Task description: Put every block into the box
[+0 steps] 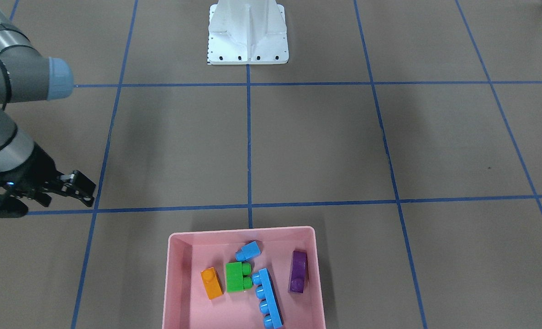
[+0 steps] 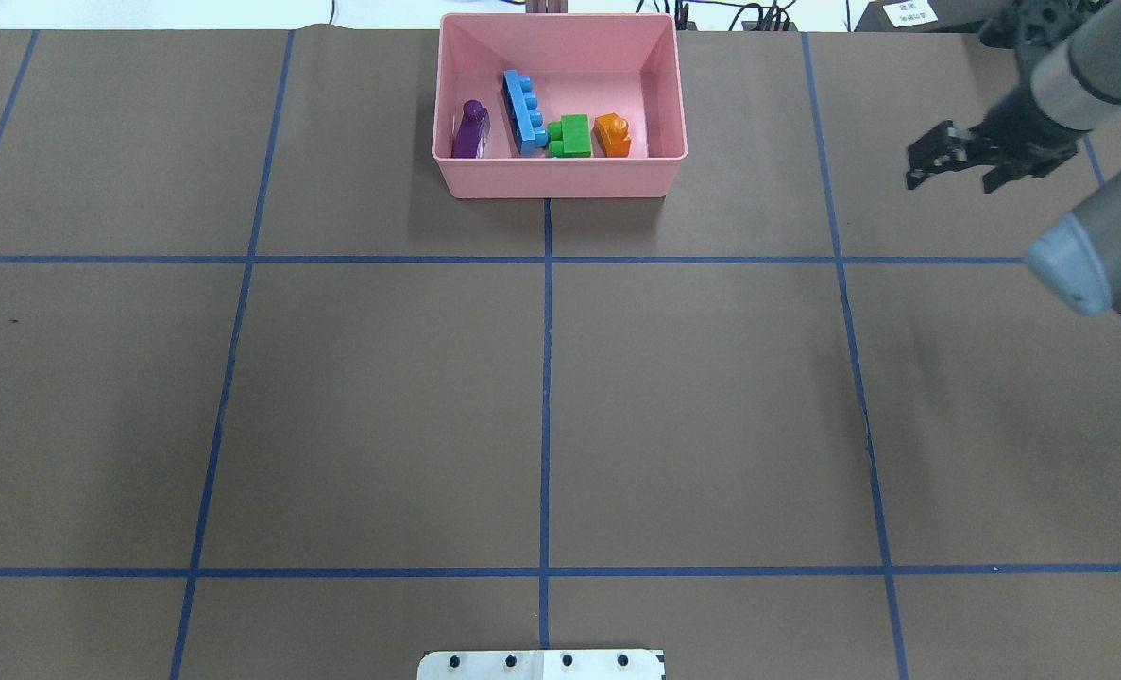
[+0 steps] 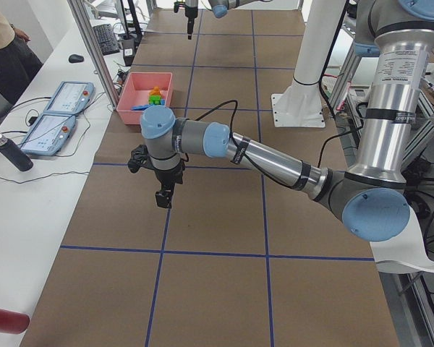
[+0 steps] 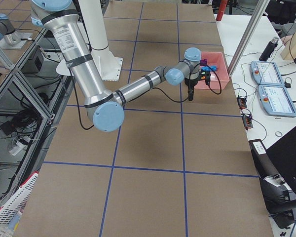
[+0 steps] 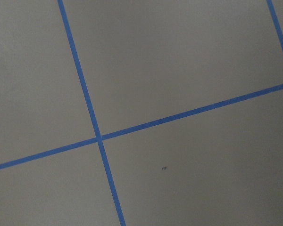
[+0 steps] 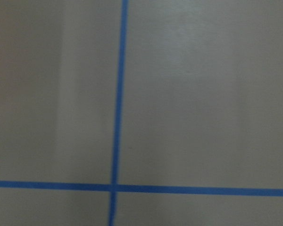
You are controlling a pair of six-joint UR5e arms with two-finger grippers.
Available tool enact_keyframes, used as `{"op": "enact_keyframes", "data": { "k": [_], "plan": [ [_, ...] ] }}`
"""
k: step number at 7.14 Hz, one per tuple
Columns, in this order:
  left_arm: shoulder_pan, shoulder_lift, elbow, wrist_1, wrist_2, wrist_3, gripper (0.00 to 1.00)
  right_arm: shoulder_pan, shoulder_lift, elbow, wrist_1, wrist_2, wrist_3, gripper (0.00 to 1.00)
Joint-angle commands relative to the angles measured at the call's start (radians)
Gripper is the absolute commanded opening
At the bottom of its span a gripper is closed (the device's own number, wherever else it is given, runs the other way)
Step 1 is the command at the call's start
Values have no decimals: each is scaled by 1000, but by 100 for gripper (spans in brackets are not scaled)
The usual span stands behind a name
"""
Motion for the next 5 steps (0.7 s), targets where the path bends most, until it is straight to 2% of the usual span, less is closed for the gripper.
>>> {"op": "enact_keyframes", "data": {
  "k": [1, 4, 5],
  "plan": [
    [-2, 24, 5, 8, 1, -2, 100, 182, -117, 15, -89, 82, -302, 100],
    [-2, 37, 8, 24, 2, -9, 100, 345, -163, 50, -447, 75, -764, 100],
    [-2, 38, 17, 24, 1, -9, 100, 375, -209, 56, -481, 75, -856, 100]
  ]
}}
